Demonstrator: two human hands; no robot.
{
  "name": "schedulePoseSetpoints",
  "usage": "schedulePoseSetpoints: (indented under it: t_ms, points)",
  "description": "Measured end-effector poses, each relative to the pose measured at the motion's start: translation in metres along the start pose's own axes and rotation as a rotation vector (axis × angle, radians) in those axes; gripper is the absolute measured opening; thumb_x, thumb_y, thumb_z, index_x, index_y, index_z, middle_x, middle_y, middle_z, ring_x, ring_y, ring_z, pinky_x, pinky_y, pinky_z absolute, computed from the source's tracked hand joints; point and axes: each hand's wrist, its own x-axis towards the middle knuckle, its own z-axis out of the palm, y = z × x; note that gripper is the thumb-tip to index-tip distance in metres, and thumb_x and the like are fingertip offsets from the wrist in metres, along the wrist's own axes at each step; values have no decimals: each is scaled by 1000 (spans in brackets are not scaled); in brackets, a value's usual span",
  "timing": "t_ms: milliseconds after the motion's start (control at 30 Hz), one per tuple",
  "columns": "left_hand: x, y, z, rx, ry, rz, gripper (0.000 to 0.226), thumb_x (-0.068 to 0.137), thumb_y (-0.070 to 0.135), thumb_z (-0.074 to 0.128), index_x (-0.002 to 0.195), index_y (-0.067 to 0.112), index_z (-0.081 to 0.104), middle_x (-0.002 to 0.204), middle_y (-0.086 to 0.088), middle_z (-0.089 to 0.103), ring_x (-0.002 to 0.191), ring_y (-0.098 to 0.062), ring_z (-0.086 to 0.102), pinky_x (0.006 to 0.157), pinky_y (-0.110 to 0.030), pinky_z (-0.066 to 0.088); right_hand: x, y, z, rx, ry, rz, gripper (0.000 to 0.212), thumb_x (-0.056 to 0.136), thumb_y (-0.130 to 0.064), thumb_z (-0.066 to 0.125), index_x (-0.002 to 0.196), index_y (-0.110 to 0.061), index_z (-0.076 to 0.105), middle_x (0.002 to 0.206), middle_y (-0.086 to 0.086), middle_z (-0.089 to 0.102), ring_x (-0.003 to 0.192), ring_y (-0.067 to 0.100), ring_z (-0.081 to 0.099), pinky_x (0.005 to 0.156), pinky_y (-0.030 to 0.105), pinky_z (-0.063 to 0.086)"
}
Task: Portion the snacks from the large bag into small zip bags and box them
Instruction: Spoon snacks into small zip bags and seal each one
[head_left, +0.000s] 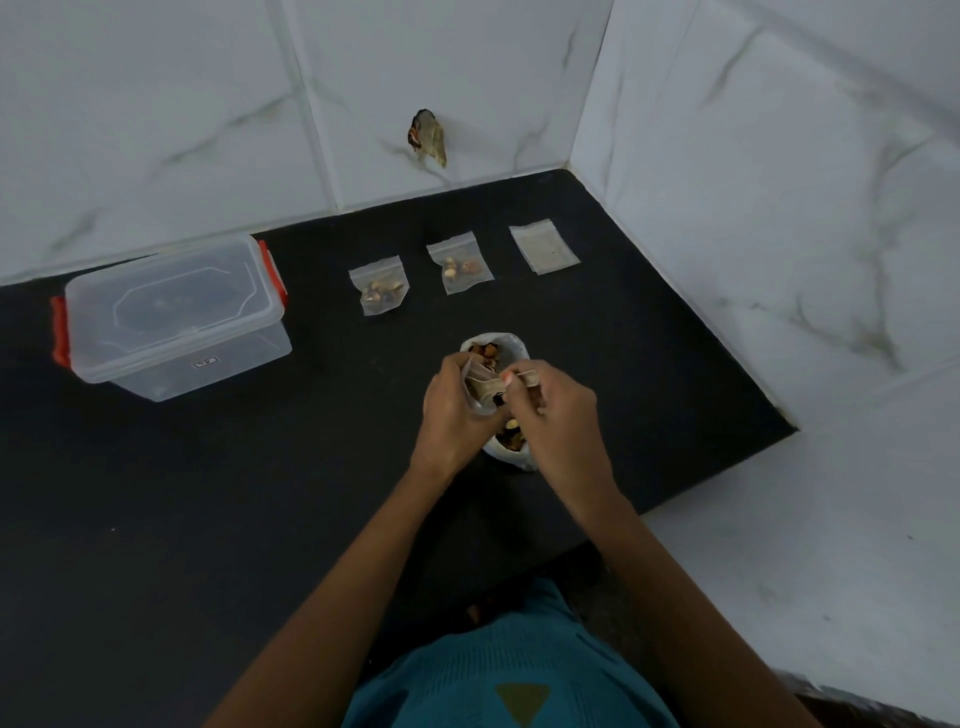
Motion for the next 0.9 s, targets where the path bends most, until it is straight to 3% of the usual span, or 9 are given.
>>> schedulePoseSetpoints:
  t_ms: [100,233,300,367,433,533,633,800,900]
  points:
    - [-2,2,-1,-1,-40,30,56,71,18,78,113,16,41,110,-1,52,99,-12,53,79,-17,45,1,-1,-2,-63,-6,-59,17,92,-7,50,103,-1,62,88,-1,60,72,-1,56,69,10,47]
    - [-3,0,-1,13,-49,29,62,72,19,78,120,11,40,114,-1,49,101,-10,50,78,-9,44,3,0,-8,-121,-26,-100,21,92,-6,50,108,2,60,98,13,64,86,14,60,75,23,50]
    - [-3,0,-1,14,-22,30,61,70,20,79,118,12,41,113,0,49,104,-14,50,86,-19,47,5,0,-12,-146,-38,-108,21,93,-7,49,110,2,59,102,14,63,91,19,60,79,28,50]
    - [-1,-2,-1,65,5,51,60,69,21,79,116,12,43,109,3,47,107,-19,49,95,-40,45,6,0,-16,-176,-66,-114,21,94,-8,49,110,2,58,102,14,63,93,20,60,81,29,49]
    - [0,-3,0,66,21,47,59,68,23,79,115,13,44,106,5,46,108,-19,48,97,-46,42,8,1,-18,-215,-97,-149,21,94,-10,48,109,1,58,101,14,62,94,22,59,81,30,48]
    - [-2,0,1,4,50,29,56,61,43,71,107,29,42,110,2,51,108,-20,51,94,-47,45,7,-1,-17,-292,-86,-241,32,94,-22,42,102,2,61,95,16,64,87,26,61,75,30,46]
    - [-3,1,0,-50,74,15,47,58,50,65,97,49,40,113,3,52,109,-19,51,91,-46,48,4,-8,-19,-329,-111,-277,44,89,-25,32,100,5,62,97,19,63,90,31,59,80,33,43]
    - [-1,5,0,-82,87,11,42,60,50,64,95,48,40,110,5,55,108,-18,52,90,-45,49,2,-15,-22,-264,-189,-352,35,76,-19,38,79,6,64,75,16,65,64,26,66,69,23,43]
    - [-4,5,2,-82,83,24,46,60,52,64,98,40,42,109,3,55,106,-20,53,88,-47,48,4,-4,-24,-105,-115,-257,31,87,-17,43,92,6,64,87,18,66,78,26,64,74,29,48]
